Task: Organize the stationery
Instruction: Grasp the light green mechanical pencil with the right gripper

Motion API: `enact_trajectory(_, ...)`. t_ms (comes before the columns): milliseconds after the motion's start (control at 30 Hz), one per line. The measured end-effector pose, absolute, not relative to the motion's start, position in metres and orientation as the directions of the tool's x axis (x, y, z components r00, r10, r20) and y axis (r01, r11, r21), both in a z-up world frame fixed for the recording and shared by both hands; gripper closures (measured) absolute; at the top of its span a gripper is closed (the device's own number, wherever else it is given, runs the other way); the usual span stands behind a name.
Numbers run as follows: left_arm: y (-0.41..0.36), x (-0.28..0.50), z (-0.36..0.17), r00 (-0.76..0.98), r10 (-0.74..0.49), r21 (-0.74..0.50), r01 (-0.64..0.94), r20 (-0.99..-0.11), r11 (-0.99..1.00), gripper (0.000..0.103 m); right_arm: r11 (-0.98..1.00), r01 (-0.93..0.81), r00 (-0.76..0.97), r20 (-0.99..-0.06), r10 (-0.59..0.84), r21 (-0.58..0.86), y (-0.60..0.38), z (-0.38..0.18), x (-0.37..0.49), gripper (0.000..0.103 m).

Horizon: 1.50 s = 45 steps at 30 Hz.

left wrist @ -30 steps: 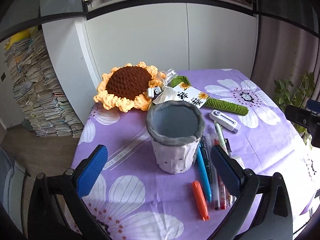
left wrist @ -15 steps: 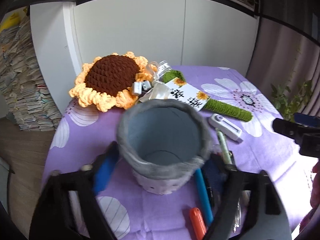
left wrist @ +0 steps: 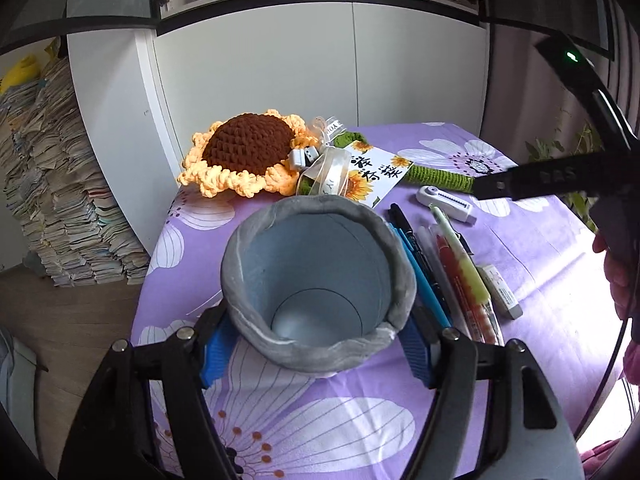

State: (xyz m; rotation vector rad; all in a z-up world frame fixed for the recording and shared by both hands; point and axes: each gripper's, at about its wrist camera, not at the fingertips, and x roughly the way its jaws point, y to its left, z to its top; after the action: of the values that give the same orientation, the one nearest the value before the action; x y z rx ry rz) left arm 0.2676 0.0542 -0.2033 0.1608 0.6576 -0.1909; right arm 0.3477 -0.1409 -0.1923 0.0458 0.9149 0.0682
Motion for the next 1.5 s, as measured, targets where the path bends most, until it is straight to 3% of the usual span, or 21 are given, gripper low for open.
enact_trajectory(33, 0.053, 0.267, -0.204, 0.780, -0.126, 0.092, 0.229, -0.613, 0.969, 0.033, 0.996, -0.053, 0.601, -0.794, 0.094, 0.078, -0.136, -0.193, 0.351, 0.017)
enact_trajectory(100, 0.051, 0.267, -0.205, 0.783, -0.131, 0.093, 0.235, -0.608, 0.968, 0.033, 0.993, -0.074, 0.572, -0.812, 0.118, 0.092, -0.128, -0.197, 0.361, 0.030)
enact_trajectory(333, 0.056, 0.270, -0.205, 0.774, -0.166, 0.064, 0.258, -0.611, 0.964, 0.033, 0.976, -0.047, 0.426, -0.880, 0.210, 0.210, -0.124, -0.220, 0.402, 0.031)
enact_trajectory(533, 0.057, 0.272, -0.205, 0.766, -0.180, 0.056, 0.271, -0.618, 0.961, 0.033, 0.985, -0.014, 0.389, -0.907, 0.164, 0.172, -0.119, -0.228, 0.418, 0.031)
enact_trajectory(933, 0.054, 0.264, -0.200, 0.762, -0.187, 0.062, 0.286, -0.620, 0.956, 0.028, 0.966, 0.054, 0.333, -0.917, 0.220, 0.252, -0.132, -0.232, 0.416, 0.031)
enact_trajectory(1167, 0.057, 0.265, -0.199, 0.762, -0.190, 0.042, 0.274, -0.619, 0.961, 0.034, 0.965, -0.003, 0.390, -0.888, 0.243, 0.263, -0.126, -0.207, 0.400, 0.032)
enact_trajectory(1233, 0.057, 0.264, -0.200, 0.761, -0.198, 0.038, 0.280, -0.618, 0.959, 0.034, 0.964, -0.007, 0.370, -0.895, 0.250, 0.266, -0.123, -0.210, 0.402, 0.046)
enact_trajectory(1333, 0.057, 0.263, -0.200, 0.761, -0.197, 0.046, 0.285, -0.618, 0.958, 0.034, 0.950, 0.001, 0.314, -0.902, 0.296, 0.313, -0.120, -0.227, 0.410, 0.058)
enact_trajectory(1500, 0.058, 0.265, -0.199, 0.756, -0.199, 0.042, 0.287, -0.624, 0.957, 0.034, 0.949, 0.040, 0.310, -0.907, 0.286, 0.313, -0.117, -0.237, 0.418, 0.063)
